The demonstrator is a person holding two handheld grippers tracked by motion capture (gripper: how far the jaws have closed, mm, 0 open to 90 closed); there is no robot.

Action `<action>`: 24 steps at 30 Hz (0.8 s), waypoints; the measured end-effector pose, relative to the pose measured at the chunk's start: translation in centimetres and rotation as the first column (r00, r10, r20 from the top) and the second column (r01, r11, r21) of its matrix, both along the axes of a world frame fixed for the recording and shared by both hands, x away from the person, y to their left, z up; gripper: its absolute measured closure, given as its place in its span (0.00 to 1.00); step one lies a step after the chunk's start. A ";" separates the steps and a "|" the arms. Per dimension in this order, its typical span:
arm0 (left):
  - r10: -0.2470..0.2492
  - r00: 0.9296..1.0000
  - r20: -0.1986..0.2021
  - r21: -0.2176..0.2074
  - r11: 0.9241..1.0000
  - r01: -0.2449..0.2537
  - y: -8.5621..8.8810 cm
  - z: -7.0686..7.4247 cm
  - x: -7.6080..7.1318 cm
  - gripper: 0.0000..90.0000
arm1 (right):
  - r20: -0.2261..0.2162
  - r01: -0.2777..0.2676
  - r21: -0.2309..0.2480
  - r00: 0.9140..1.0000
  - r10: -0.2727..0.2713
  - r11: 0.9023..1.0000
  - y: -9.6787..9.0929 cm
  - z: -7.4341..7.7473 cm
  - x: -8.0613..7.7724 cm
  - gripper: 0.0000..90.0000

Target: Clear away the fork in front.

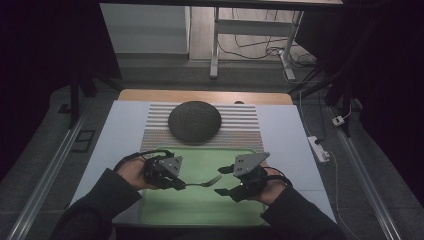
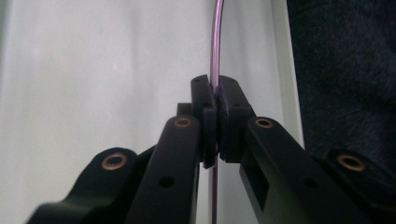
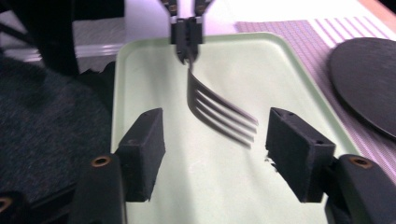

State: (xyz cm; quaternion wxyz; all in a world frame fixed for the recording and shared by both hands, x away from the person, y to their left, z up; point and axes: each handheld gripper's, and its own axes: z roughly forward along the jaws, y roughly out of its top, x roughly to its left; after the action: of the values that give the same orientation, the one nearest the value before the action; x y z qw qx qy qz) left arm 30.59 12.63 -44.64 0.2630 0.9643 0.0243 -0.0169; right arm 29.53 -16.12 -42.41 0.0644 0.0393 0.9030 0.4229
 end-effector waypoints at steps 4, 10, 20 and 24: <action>0.109 0.993 -0.042 -0.011 0.994 -0.109 0.8 -0.1 -0.5 0.96 | -0.020 0.080 0.018 0.997 -0.080 0.997 -0.7 0.0 0.2 0.32; 0.260 0.963 -0.068 -0.010 0.965 -0.261 1.5 -0.3 -1.0 0.96 | -0.021 0.178 -0.031 0.984 -0.179 0.984 -1.4 -0.4 0.2 0.24; 0.500 0.860 -0.104 0.042 0.866 -0.499 2.3 -1.3 -1.4 0.96 | -0.080 0.333 -0.037 0.939 -0.335 0.942 -3.3 -1.4 -0.5 0.07; 0.581 0.805 -0.124 0.050 0.814 -0.579 2.6 -1.7 -1.6 0.96 | -0.055 0.361 -0.053 0.930 -0.363 0.931 -3.9 -1.8 -1.1 0.01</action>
State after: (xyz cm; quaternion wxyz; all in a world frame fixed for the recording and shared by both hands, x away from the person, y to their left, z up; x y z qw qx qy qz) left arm 29.01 15.27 -46.39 0.2486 0.9088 0.3352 -0.0001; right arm 28.45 -20.02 -44.25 0.1133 0.2171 0.8907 0.3831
